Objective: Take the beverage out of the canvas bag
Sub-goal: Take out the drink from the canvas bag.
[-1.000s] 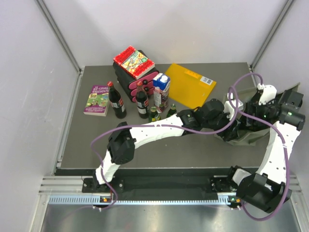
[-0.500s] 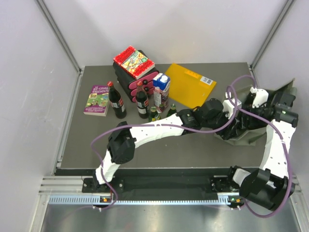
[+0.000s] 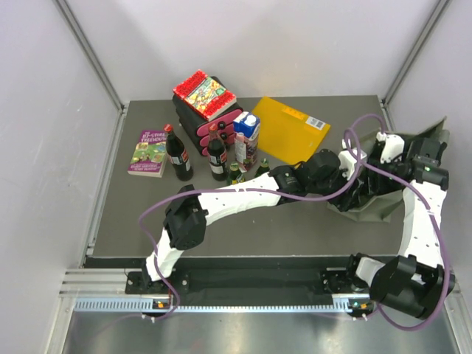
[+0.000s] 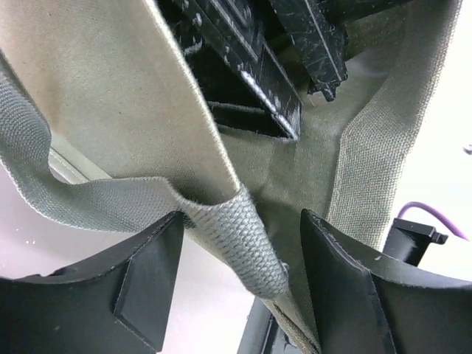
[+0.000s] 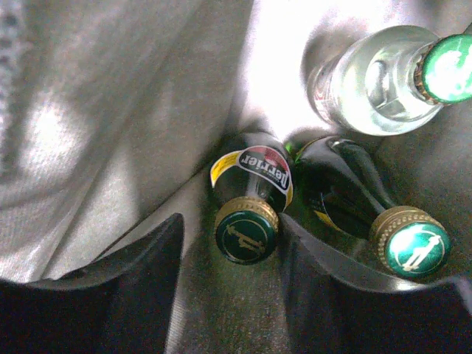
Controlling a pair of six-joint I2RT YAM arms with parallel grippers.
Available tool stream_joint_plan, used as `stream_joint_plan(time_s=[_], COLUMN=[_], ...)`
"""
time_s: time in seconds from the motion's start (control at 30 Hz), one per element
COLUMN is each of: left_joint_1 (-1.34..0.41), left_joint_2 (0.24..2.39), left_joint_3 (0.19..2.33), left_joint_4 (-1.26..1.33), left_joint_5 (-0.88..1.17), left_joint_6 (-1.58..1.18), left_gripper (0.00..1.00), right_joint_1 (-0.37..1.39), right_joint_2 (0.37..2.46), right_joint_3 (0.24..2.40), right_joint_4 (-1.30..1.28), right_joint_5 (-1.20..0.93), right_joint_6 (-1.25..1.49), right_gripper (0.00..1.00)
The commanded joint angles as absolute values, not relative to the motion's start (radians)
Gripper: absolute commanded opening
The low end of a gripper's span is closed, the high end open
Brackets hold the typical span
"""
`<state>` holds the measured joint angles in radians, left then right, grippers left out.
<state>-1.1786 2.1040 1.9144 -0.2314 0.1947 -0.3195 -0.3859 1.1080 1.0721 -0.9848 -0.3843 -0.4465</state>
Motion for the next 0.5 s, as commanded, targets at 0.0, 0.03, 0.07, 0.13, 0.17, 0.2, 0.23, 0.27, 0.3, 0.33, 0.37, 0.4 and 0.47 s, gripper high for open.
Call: stream_joint_plan(time_s=[0.0, 0.03, 0.07, 0.13, 0.17, 0.2, 0.23, 0.27, 0.3, 0.33, 0.37, 0.4, 0.47], left_joint_1=[-1.198, -1.198, -1.198, -1.197, -1.197, -1.192, -1.189, -1.186, -1.178, -1.172, -1.167, -1.155, -1.14], left_joint_2=[2.144, 2.145, 2.146, 2.149, 2.149, 2.149, 2.146, 2.146, 2.14, 2.138, 2.134, 2.128, 2.126], left_joint_3=[1.933, 1.936, 1.943, 1.95, 1.956, 1.957, 1.959, 1.959, 1.959, 1.959, 1.959, 1.957, 1.957], left_joint_4=[-0.296, -0.301, -0.307, -0.317, -0.319, -0.325, -0.327, -0.327, -0.325, -0.322, -0.318, -0.313, -0.292], left_joint_5=[0.204, 0.203, 0.199, 0.195, 0.192, 0.193, 0.195, 0.196, 0.199, 0.204, 0.207, 0.209, 0.224], left_joint_6=[-0.287, -0.287, -0.287, -0.287, -0.287, -0.288, -0.302, -0.308, -0.313, -0.331, -0.34, -0.351, -0.393], left_gripper=[0.69, 0.69, 0.69, 0.69, 0.7, 0.7, 0.7, 0.7, 0.7, 0.71, 0.71, 0.72, 0.73], right_joint_1=[-0.364, -0.364, -0.364, -0.364, -0.364, -0.364, -0.364, -0.364, -0.365, -0.365, -0.365, -0.365, -0.368], right_joint_2=[1.109, 1.106, 1.103, 1.091, 1.085, 1.069, 1.06, 1.051, 1.031, 1.023, 1.014, 0.999, 0.986], right_joint_3=[1.068, 1.068, 1.069, 1.072, 1.075, 1.08, 1.083, 1.089, 1.107, 1.12, 1.133, 1.161, 1.189], right_joint_4=[-0.923, -0.919, -0.916, -0.916, -0.916, -0.914, -0.914, -0.907, -0.905, -0.905, -0.908, -0.913, -0.931], right_joint_5=[-0.367, -0.37, -0.371, -0.38, -0.382, -0.383, -0.383, -0.383, -0.382, -0.379, -0.38, -0.382, -0.39], right_joint_6=[-0.437, -0.436, -0.434, -0.44, -0.443, -0.446, -0.449, -0.449, -0.452, -0.453, -0.456, -0.46, -0.474], right_gripper=[0.49, 0.46, 0.37, 0.29, 0.19, 0.14, 0.09, 0.01, 0.0, 0.0, 0.0, 0.0, 0.0])
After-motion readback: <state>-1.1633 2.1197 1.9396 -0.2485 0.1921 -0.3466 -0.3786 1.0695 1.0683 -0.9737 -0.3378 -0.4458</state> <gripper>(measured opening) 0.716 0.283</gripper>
